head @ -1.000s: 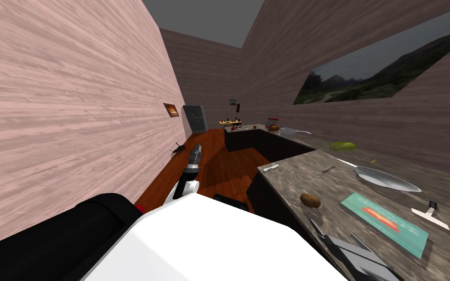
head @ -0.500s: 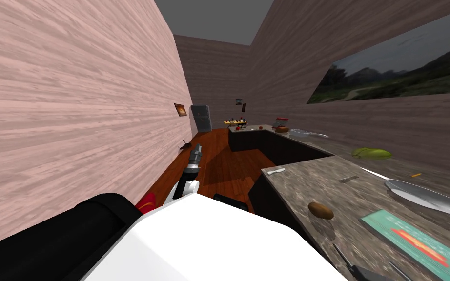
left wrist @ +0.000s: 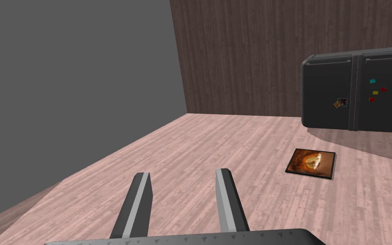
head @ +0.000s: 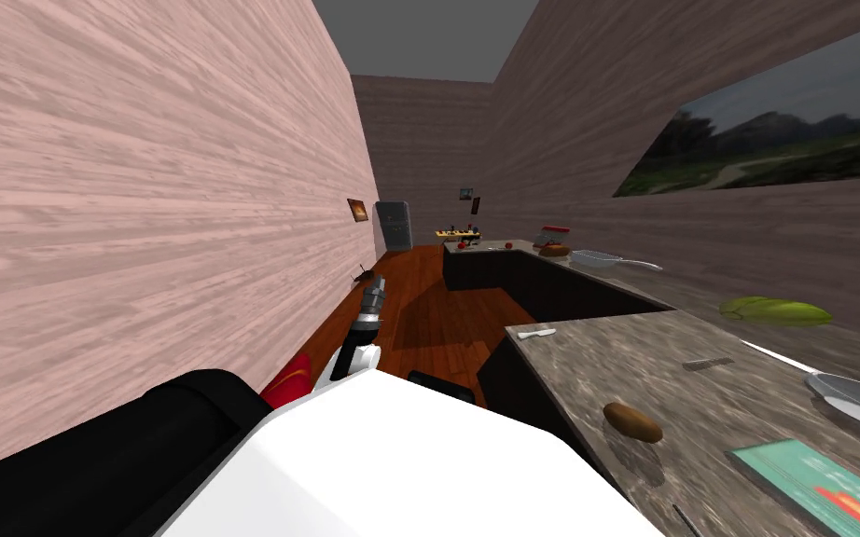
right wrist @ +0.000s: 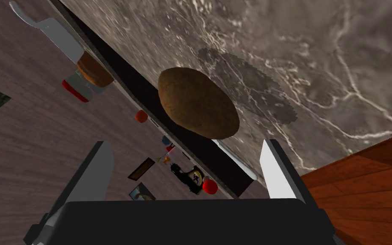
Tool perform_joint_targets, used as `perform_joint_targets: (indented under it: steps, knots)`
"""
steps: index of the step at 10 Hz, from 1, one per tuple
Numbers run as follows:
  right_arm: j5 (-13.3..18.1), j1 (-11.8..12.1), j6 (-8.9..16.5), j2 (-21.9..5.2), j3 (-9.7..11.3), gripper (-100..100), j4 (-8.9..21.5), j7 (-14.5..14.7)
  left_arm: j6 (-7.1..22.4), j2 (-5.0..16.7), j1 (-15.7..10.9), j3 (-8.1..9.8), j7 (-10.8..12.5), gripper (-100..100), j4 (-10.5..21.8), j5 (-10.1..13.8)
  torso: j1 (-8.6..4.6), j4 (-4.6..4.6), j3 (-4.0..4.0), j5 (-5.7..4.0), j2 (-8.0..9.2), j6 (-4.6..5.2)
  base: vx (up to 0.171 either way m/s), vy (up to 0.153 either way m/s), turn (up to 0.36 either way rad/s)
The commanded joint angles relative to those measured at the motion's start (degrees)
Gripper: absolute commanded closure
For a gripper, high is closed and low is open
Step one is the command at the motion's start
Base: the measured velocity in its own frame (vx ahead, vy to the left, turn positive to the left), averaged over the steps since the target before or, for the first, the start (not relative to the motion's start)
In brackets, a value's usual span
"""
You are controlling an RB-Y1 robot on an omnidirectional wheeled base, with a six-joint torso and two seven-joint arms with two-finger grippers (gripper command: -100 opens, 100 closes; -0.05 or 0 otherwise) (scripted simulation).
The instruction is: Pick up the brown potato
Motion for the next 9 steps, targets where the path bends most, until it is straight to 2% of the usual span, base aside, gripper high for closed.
perform_joint_targets:
  steps: [1,2,3,4,6,8,9]
  knots:
    - [2.77,0.91,0.73,-0.35,-0.14,-100,0.70,-0.39,0.00,0.00,0.00,0.00,0.00,0,0.00,0.00,0.00,0.00,0.00,0.00,0.00,0.00,-0.026,-0.028,0.170]
    - [4.79,2.74,2.42,-1.88,-0.03,-100,1.74,0.05,0.00,0.00,0.01,0.00,0.00,0,0.00,0.00,0.01,0.01,0.01,-0.01,0.01,0.03,-0.034,-0.031,0.274]
    - [5.52,2.74,2.42,-1.88,-0.03,-100,1.74,0.05,0.00,0.00,0.00,0.00,0.00,0,0.00,0.00,-0.01,0.01,0.02,0.00,0.03,0.00,-0.029,-0.031,0.136]
    - [7.03,4.49,4.02,-3.36,0.15,-100,2.78,0.50,0.00,0.00,0.01,0.01,0.00,0,0.00,0.00,0.00,0.01,0.02,-0.01,0.02,0.05,-0.025,-0.027,0.264]
    - [8.13,4.49,4.02,-3.36,0.15,-100,2.78,0.50,0.00,0.00,0.01,0.01,0.00,0,0.00,0.00,0.00,0.01,0.00,-0.01,-0.02,0.06,-0.012,-0.024,0.059]
    - [12.03,7.69,6.87,-6.16,0.72,-100,4.81,1.41,0.00,0.00,0.00,0.00,0.00,0,0.00,0.00,0.06,-0.01,-0.03,0.01,-0.05,0.00,-0.027,-0.021,0.329]
    - [12.87,7.69,6.87,-6.16,0.72,-100,4.81,1.41,0.00,0.00,0.00,0.00,0.00,0,0.00,0.00,-0.01,0.00,0.00,-0.01,0.00,-0.01,-0.037,-0.044,0.166]
